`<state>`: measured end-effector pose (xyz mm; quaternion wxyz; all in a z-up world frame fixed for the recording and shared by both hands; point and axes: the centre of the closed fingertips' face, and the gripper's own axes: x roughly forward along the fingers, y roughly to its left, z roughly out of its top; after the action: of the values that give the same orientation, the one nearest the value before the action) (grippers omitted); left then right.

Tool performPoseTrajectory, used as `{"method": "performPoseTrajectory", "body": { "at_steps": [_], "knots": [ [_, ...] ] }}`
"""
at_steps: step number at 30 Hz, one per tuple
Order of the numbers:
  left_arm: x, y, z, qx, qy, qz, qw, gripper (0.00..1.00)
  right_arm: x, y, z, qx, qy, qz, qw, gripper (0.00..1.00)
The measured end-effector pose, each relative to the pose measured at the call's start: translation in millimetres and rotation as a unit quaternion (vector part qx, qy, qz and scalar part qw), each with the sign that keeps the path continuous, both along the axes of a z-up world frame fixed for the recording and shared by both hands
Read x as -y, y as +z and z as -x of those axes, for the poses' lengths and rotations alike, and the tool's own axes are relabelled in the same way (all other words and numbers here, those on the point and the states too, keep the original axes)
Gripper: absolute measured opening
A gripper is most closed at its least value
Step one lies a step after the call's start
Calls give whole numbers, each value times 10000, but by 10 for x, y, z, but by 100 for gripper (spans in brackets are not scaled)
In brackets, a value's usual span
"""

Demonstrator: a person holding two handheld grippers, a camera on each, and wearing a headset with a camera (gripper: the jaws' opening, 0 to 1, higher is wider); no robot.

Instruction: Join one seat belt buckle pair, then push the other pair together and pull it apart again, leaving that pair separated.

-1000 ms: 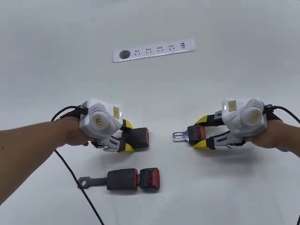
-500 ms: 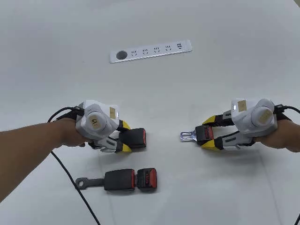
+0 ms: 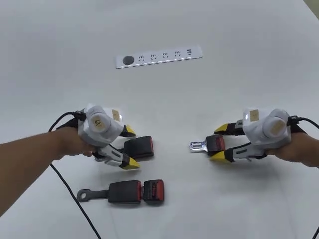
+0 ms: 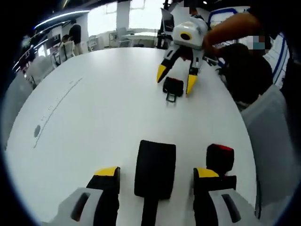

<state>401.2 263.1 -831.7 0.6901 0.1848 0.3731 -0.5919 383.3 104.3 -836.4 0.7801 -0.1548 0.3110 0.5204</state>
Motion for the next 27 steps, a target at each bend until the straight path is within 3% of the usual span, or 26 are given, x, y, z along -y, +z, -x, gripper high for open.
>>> {"method": "performPoseTrajectory", "body": {
  "at_steps": [2, 4, 7, 9, 10, 11, 13, 16, 18, 20, 23, 27],
  "knots": [
    [-45, 91, -116, 85, 325, 110, 9994, 71, 29, 50, -49, 289, -133, 52, 9995, 67],
    [-55, 163, -119, 80, 486, 209, 9986, 76, 50, 64, -51, 310, -332, 100, 9989, 72],
    [-99, 196, -69, 114, 601, 165, 9980, 85, 81, 139, -126, 562, -691, 90, 9960, 77],
    [-154, 210, -48, 125, 840, 126, 9963, 87, 88, 195, -171, 583, -1023, -61, 9930, 78],
    [-192, 220, -60, 244, 954, 91, 9951, 90, 100, 214, -194, 626, -1147, -111, 9914, 78],
    [-216, 260, -76, 361, 1172, 195, 9923, 94, 106, 244, -214, 686, -1290, -142, 9892, 79],
    [-247, 340, -14, 260, 1490, 429, 9876, 97, 101, 283, -208, 787, -1416, -156, 9867, 82],
    [-401, 397, 55, 475, 1661, 350, 9843, 98, 107, 338, -185, 1016, -1546, 30, 9827, 87],
    [-503, 452, 133, 495, 1834, 382, 9810, 99, 53, 408, -136, 994, -1642, -131, 9813, 87],
    [-587, 506, 186, 548, 1951, 417, 9784, 100, 27, 460, -97, 1094, -1701, -104, 9793, 87],
    [-750, 582, 218, 648, 2236, 540, 9710, 100, -10, 525, -53, 1124, -1831, -175, 9765, 88],
    [-907, 690, 356, 785, 2384, 607, 9661, 100, -72, 617, 47, 1232, -1962, -240, 9725, 90]
  ]
}}
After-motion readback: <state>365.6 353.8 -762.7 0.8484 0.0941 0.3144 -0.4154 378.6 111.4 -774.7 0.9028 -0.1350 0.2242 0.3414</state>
